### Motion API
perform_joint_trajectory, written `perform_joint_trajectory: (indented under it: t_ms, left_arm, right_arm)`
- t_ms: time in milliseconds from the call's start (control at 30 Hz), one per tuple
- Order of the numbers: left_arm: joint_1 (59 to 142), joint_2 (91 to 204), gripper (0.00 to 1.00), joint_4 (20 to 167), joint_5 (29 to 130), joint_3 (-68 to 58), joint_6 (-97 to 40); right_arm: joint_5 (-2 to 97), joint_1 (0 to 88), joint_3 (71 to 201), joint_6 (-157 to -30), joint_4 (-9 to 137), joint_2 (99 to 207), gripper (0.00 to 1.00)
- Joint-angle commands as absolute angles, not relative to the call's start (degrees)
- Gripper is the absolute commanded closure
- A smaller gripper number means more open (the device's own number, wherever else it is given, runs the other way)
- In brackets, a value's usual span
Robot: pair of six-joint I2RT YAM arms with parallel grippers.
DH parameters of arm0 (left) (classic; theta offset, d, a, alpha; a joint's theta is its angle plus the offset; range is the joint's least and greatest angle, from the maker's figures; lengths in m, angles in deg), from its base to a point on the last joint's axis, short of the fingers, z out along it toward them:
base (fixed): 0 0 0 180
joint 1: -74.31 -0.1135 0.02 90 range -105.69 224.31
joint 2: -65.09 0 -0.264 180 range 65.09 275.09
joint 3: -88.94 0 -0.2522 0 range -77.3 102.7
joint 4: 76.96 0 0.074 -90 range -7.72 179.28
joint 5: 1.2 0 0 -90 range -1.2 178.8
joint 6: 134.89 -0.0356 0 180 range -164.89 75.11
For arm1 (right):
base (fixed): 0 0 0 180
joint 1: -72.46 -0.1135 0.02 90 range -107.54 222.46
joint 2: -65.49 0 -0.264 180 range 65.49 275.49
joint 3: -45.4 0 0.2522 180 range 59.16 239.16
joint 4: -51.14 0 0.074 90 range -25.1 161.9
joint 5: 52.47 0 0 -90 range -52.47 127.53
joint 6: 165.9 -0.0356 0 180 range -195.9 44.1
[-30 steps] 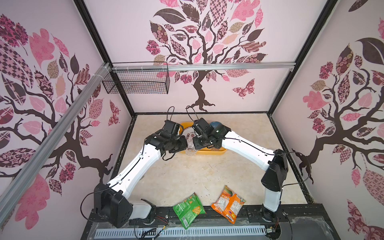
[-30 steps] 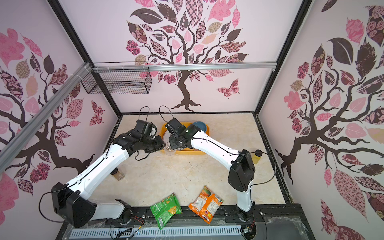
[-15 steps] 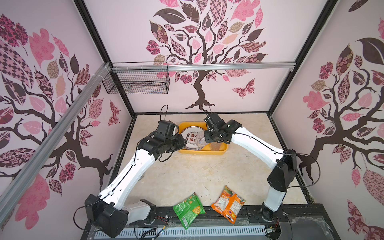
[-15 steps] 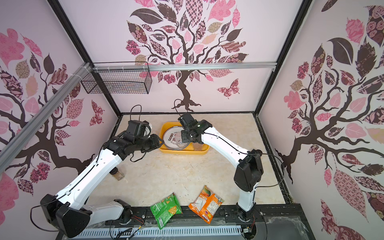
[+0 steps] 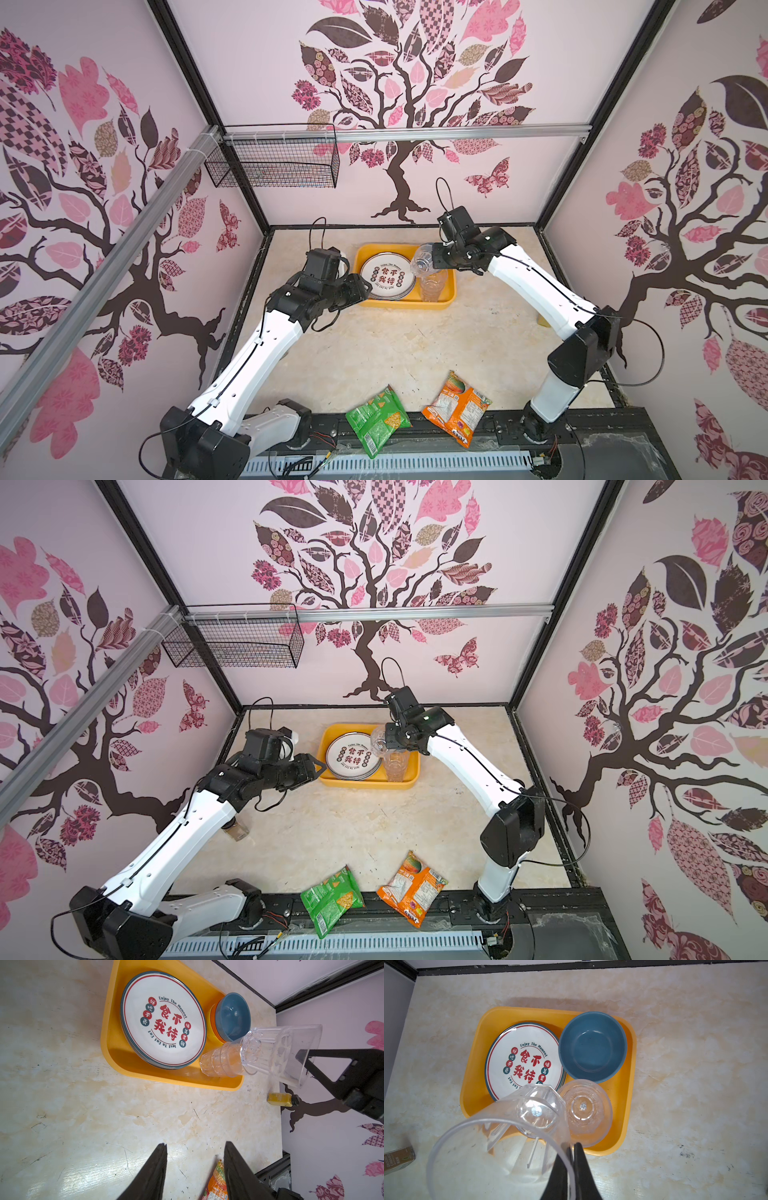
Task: Place the mixed dishes into the plastic bin
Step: 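Lower the held cup into the bin onto the other cups with the right gripper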
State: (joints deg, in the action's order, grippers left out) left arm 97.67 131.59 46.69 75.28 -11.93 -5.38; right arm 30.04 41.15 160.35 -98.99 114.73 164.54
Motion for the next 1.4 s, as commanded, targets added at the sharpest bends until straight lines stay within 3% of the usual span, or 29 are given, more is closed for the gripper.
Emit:
perform_joint_trajectory:
  t_ms: [0, 1367]
  left_arm:
    - [96.61, 130.75, 0.52, 48.67, 73.04, -14.07, -5.34]
    - [93.05, 130.20, 0.52, 50.26, 70.17, -18.51, -5.13]
  right_arm:
    - [31.30, 42.91, 162.89, -98.58, 115.79, 161.91, 1.00]
    - [33.91, 47.50, 155.89, -98.78, 113.45, 165.42, 1.00]
